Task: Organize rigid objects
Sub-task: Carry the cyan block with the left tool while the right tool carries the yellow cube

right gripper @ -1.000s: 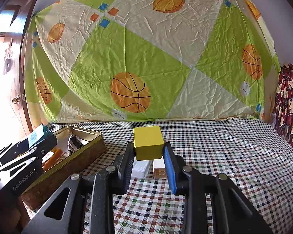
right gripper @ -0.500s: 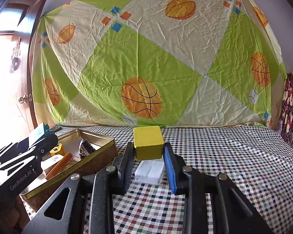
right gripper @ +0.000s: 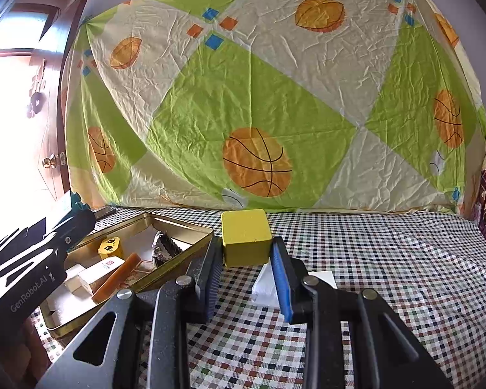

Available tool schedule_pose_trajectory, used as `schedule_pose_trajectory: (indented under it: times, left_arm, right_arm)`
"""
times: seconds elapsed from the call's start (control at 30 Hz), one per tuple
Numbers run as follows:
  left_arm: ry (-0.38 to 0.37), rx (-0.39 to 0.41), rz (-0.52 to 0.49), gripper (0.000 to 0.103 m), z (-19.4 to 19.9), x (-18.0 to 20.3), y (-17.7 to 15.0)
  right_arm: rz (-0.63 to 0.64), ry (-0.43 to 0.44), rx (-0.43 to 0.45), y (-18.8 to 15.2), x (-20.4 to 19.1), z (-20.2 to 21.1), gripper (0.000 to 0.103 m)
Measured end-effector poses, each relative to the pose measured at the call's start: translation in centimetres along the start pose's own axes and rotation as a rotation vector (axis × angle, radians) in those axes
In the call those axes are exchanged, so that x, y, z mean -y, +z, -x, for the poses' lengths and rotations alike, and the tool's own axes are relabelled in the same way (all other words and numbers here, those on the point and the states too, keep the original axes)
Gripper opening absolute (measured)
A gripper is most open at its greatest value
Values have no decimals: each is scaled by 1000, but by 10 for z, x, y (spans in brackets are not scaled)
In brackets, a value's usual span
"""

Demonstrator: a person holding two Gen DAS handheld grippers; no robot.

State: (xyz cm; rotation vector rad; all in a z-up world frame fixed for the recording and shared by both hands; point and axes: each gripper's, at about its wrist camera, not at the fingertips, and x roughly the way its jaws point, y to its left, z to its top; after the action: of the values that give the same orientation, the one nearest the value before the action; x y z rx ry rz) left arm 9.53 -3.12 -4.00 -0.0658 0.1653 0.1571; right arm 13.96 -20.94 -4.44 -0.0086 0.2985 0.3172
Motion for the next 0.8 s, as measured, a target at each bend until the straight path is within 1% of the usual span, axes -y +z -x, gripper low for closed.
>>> schedule_pose_trajectory:
  times: [0.33, 0.67, 0.8]
  left_arm:
    - [4, 9, 41, 48, 1, -19, 0]
    - [22, 28, 59, 48, 4, -32, 1]
    - [32, 20, 68, 48, 2, -39, 1]
  right_arm:
    - [5, 25, 3, 0, -16, -4, 32]
    - [22, 49, 7, 0, -30, -7, 33]
    - [28, 59, 3, 1, -35, -9, 32]
